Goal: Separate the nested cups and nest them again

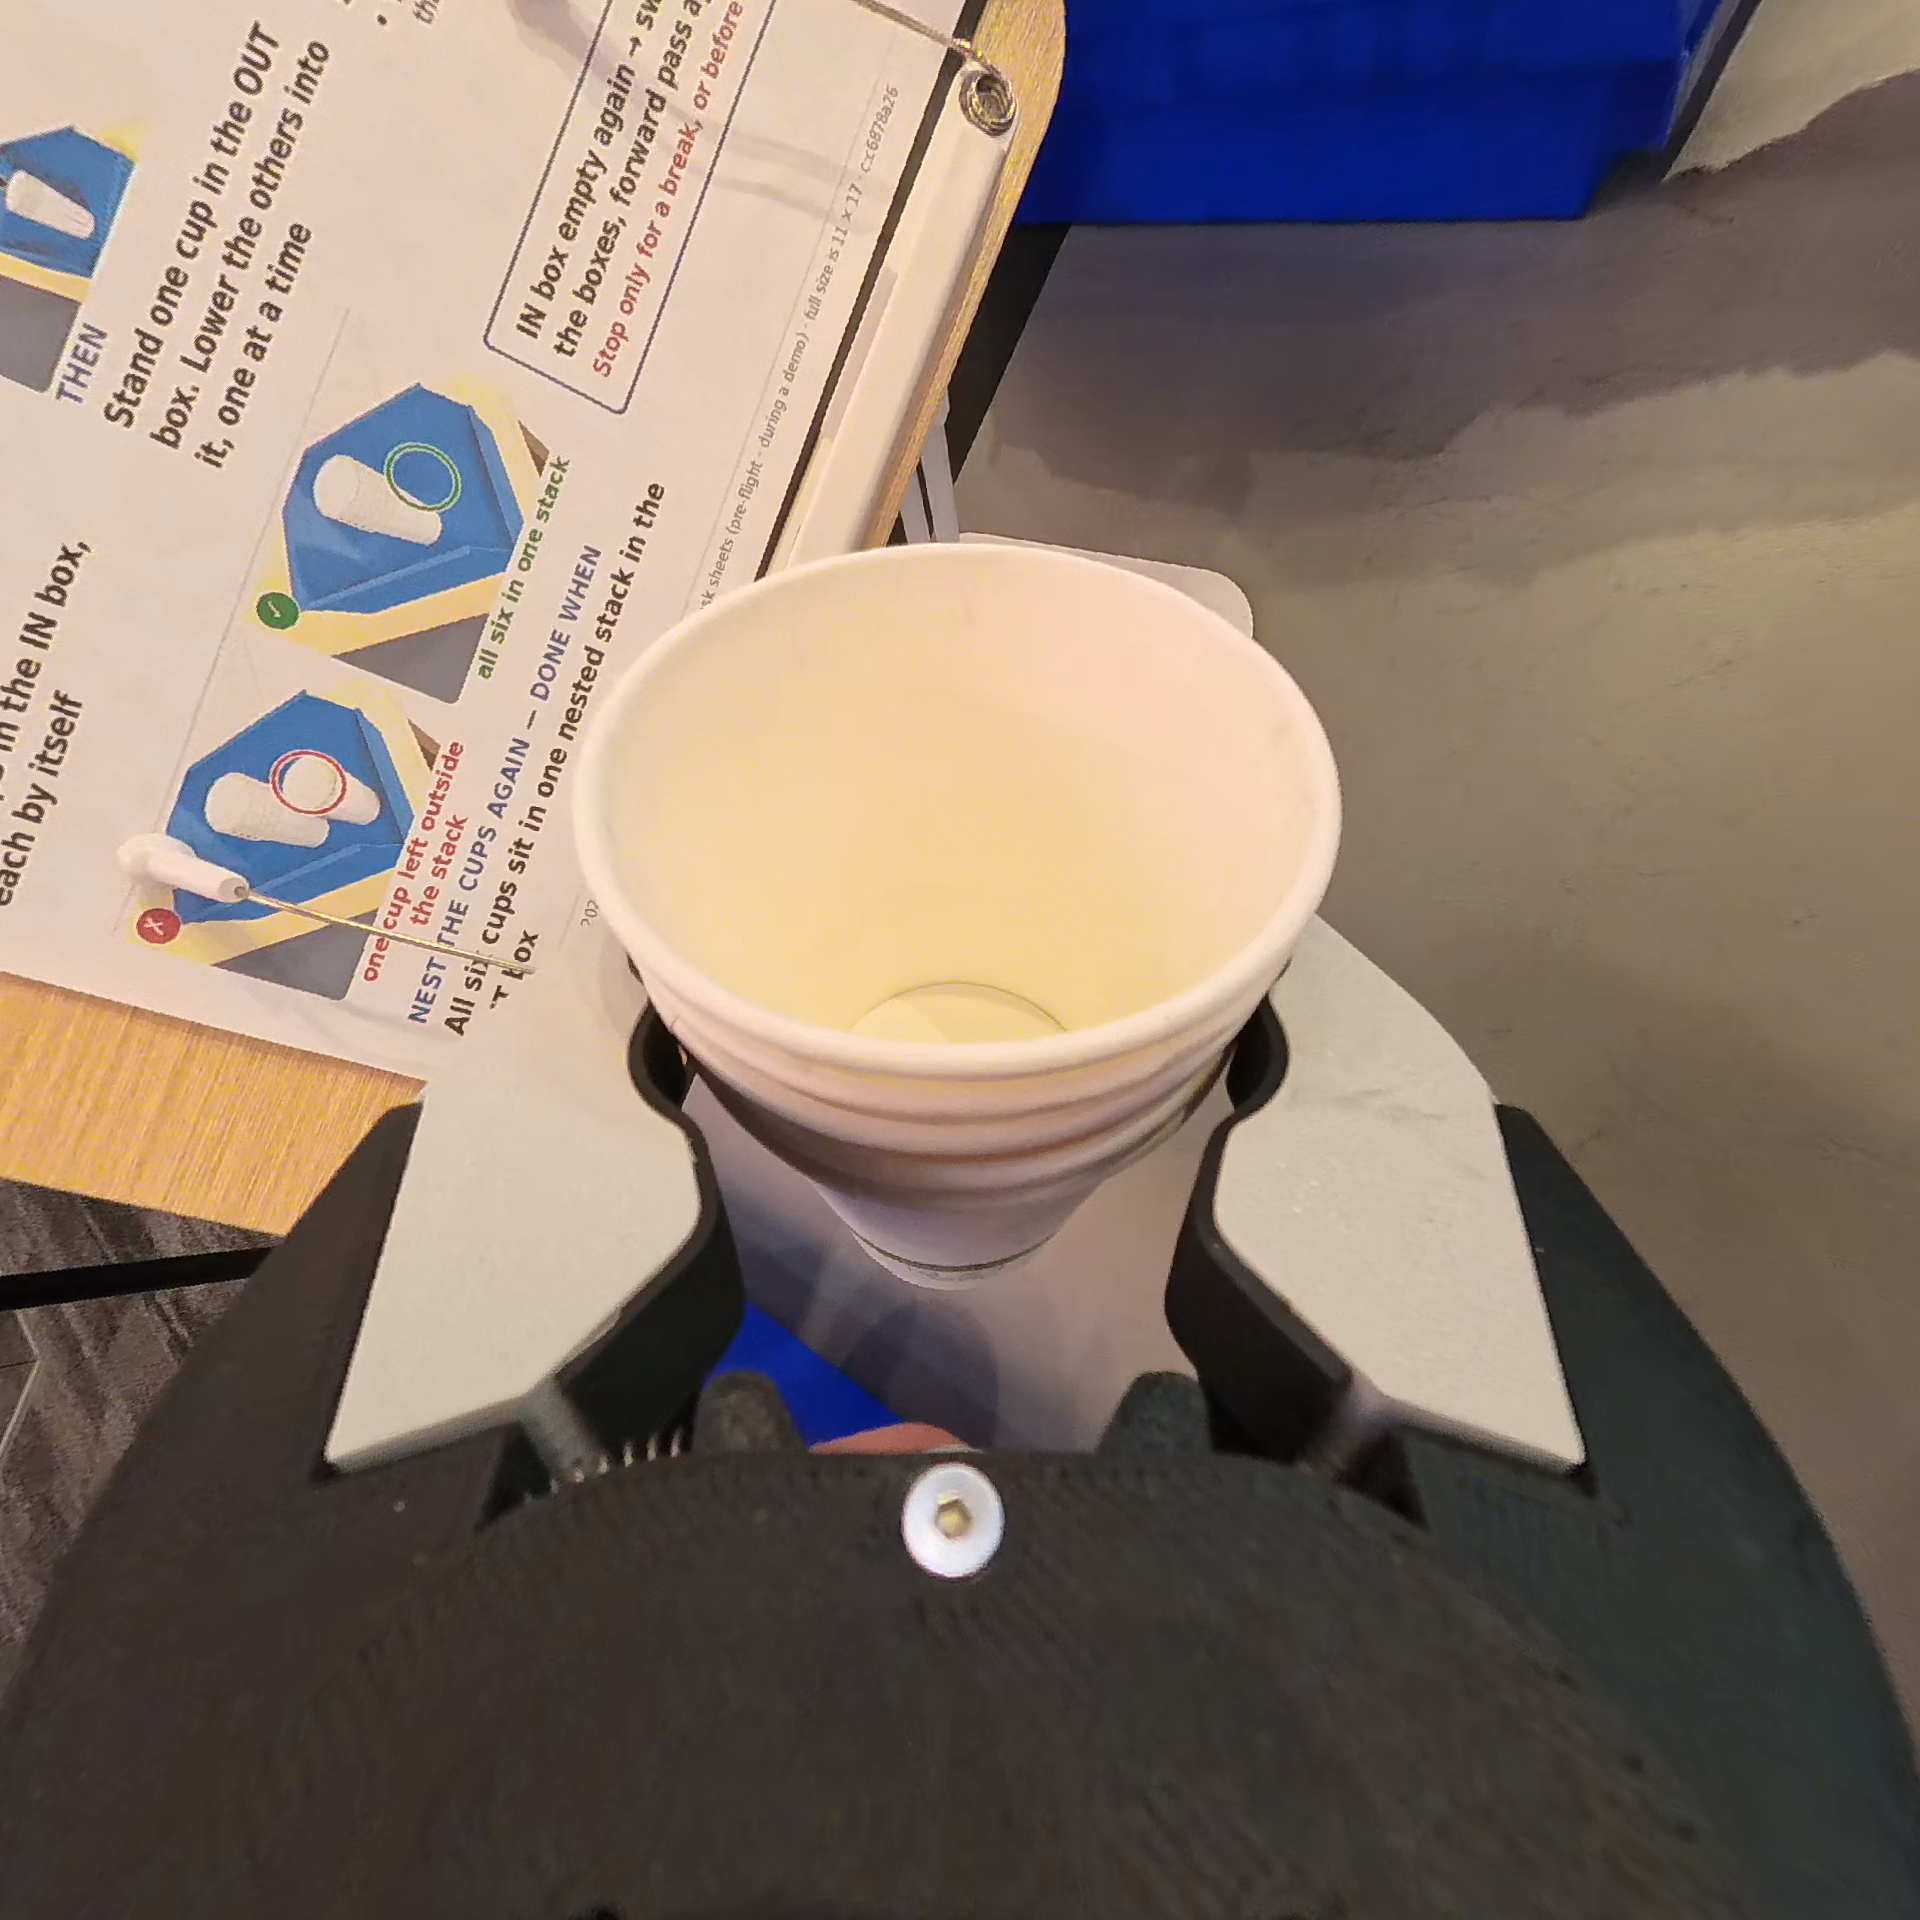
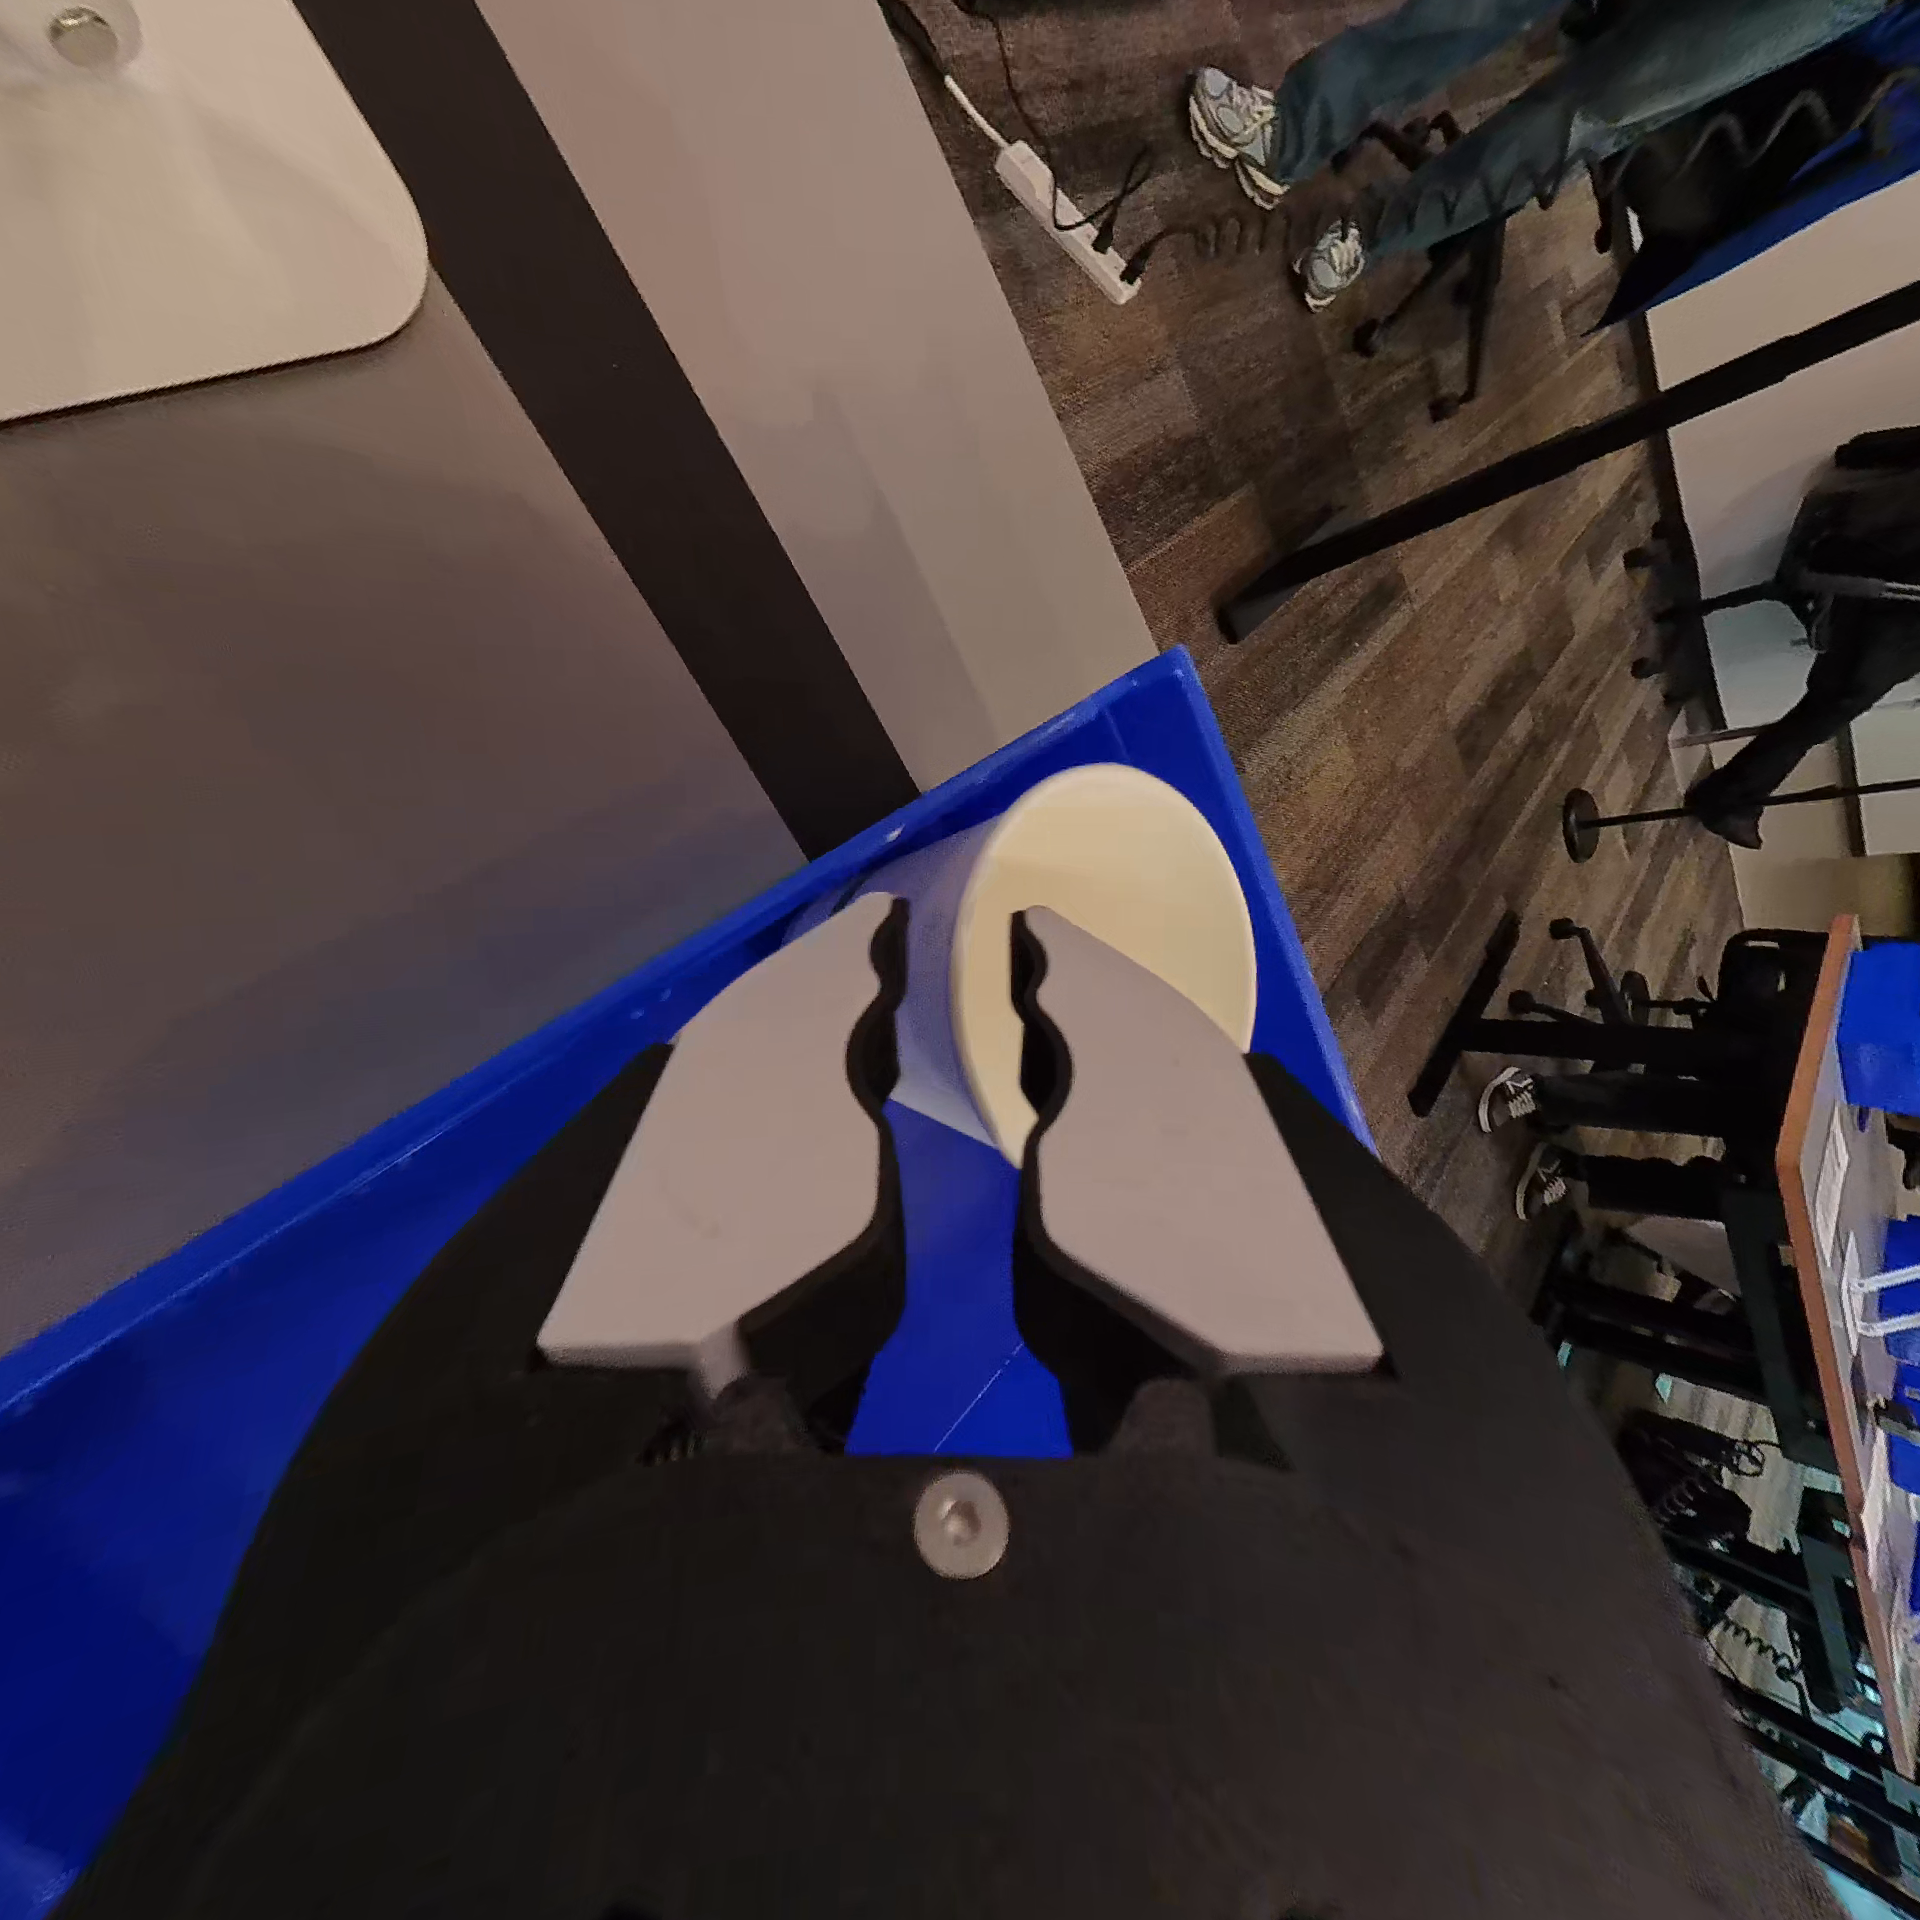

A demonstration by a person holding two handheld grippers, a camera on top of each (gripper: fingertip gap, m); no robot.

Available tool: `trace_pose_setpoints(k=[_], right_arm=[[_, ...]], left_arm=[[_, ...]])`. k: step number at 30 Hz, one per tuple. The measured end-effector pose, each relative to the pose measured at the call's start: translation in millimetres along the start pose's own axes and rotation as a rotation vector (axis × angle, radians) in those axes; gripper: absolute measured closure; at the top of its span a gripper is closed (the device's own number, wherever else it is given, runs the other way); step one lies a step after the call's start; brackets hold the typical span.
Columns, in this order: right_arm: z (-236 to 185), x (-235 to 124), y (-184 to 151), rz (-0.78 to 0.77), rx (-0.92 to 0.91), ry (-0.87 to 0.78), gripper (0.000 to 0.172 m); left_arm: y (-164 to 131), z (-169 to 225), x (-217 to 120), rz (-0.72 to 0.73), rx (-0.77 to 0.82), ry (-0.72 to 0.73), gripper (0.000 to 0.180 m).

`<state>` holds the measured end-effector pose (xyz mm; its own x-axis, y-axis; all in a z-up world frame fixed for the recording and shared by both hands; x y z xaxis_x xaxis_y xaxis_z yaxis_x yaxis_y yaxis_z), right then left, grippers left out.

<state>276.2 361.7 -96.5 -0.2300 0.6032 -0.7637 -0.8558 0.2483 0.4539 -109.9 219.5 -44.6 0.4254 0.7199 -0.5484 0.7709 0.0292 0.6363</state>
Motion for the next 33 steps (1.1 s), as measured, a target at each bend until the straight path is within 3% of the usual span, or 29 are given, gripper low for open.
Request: trace_pose_setpoints(k=[1, 5, 9, 12, 14, 21, 33], right_arm=[[1, -1, 0, 0.001, 0.004, -0.009, 0.145], [3, -33, 12, 0.055, -0.008, -0.083, 0.142], [-31, -92, 66, 0.394, -0.146, -0.013, 0.152], [-80, -125, 113, 0.659, -0.286, 0.178, 0.158], [-114, -133, 138, 0.747, -0.375, 0.287, 0.158], [-179, -120, 174, 0.782, -0.504, 0.453, 0.156], [-200, -102, 180, 0.726, -0.554, 0.461, 0.16]], left_arm=[[0, 0, 0, 0.0, -0.001, 0.0, 0.077], [0, -1, 0, 0.007, -0.014, -0.007, 0.077], [1, -1, 1, 0.042, -0.076, -0.052, 0.077], [2, -3, 1, 0.076, -0.147, -0.105, 0.077], [2, -3, 2, 0.084, -0.185, -0.128, 0.077], [-1, 1, 10, 0.042, -0.193, -0.131, 0.077], [0, 7, 12, 0.021, -0.156, -0.126, 0.077]])
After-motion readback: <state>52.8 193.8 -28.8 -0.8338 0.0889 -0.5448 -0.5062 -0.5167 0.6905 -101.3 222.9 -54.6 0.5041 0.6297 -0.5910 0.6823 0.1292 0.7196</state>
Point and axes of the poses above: each gripper's, where its closed fingertips meet, x out along the fingers, y out of its top, z = x × y across the jaws, the point moved 10 cm from there along -x, back along the fingers, and after that the axes turned 10 degrees about y, right-handed, at the moved point
